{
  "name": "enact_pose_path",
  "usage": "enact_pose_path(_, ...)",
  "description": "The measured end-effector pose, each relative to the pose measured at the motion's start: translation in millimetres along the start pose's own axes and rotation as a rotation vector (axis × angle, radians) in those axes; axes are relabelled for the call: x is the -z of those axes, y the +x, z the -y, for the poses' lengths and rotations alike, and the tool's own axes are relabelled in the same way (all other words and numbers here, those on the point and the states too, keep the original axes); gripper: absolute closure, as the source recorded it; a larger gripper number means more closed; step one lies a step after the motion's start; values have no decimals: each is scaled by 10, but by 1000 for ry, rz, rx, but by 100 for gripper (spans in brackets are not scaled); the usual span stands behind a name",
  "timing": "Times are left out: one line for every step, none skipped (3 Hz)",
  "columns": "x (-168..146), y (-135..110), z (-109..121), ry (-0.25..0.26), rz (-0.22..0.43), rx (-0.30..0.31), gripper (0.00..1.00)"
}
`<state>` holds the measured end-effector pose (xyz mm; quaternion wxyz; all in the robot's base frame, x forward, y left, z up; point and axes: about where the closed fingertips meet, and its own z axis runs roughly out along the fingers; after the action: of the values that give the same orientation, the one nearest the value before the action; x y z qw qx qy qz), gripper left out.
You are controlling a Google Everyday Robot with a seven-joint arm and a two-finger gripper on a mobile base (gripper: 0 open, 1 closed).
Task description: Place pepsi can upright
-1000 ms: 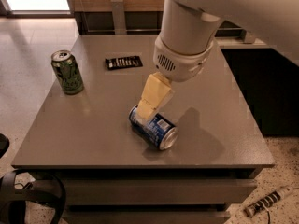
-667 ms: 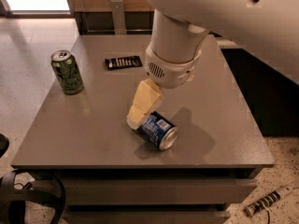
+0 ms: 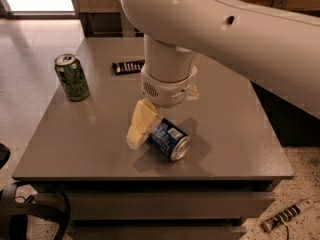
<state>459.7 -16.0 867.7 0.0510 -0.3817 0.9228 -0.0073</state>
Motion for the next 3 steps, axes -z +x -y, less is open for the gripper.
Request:
enact_pose_path(-156,8,12,-1,-26,-24,0)
enact_pose_path(-351,-19,36,-13,-43,-40,0)
enact_pose_path(-552,-36,72,-28,-60,-56,18)
